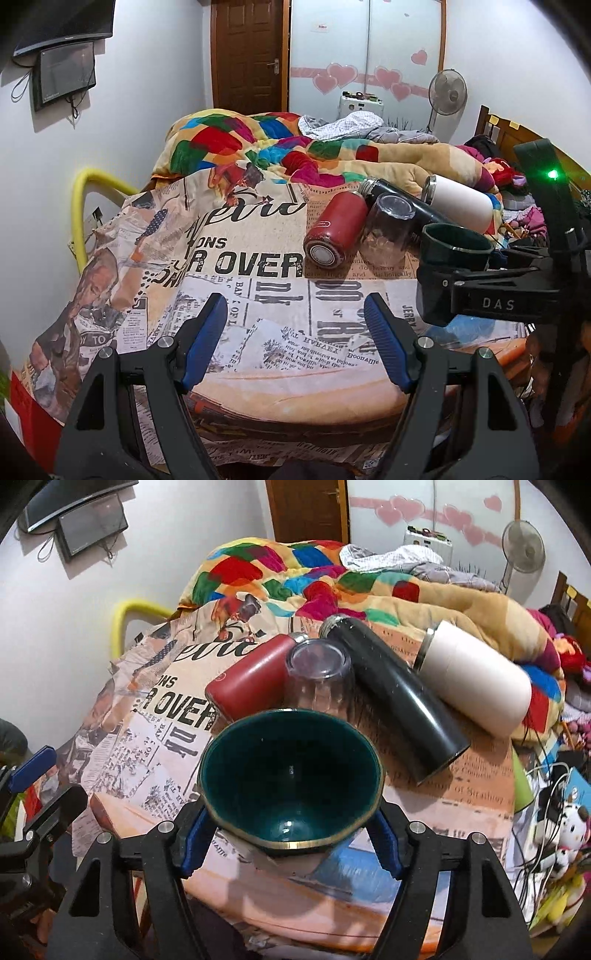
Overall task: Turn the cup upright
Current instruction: 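Rotate the held mug with the right tool so its opening faces up, then lower the upright mug onto the bed and open the right tool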
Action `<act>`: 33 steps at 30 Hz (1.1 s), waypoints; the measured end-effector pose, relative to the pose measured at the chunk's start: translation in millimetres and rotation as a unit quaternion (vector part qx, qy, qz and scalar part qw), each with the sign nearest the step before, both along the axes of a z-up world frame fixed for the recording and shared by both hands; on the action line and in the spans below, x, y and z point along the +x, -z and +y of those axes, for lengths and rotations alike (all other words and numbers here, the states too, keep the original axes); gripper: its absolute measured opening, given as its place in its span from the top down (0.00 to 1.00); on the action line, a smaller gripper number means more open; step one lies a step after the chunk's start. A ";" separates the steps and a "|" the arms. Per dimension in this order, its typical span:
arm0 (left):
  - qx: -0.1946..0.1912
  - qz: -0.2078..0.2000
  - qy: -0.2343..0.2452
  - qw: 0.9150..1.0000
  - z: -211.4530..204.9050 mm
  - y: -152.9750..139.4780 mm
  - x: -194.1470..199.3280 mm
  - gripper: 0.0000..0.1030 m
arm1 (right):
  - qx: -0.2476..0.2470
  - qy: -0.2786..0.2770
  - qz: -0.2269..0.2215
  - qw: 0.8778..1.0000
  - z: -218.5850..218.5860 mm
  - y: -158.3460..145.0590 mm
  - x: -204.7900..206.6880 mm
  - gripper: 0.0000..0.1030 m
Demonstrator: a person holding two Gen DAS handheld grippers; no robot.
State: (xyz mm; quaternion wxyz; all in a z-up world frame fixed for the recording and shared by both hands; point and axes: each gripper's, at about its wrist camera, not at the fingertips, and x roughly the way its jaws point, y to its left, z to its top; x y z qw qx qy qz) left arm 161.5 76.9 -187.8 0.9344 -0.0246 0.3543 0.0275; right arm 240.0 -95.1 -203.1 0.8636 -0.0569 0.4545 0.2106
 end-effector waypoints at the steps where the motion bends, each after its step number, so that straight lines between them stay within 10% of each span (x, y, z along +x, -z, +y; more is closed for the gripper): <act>1: 0.000 0.001 0.000 1.000 0.2 0.5 0.1 0.27 | -0.002 -0.001 0.001 1.000 0.7 1.7 0.6 0.32; 33: 0.004 -0.030 0.002 1.000 -14.5 -36.1 -27.7 0.26 | -0.007 -0.014 0.006 1.000 -12.3 -1.0 -37.1 0.23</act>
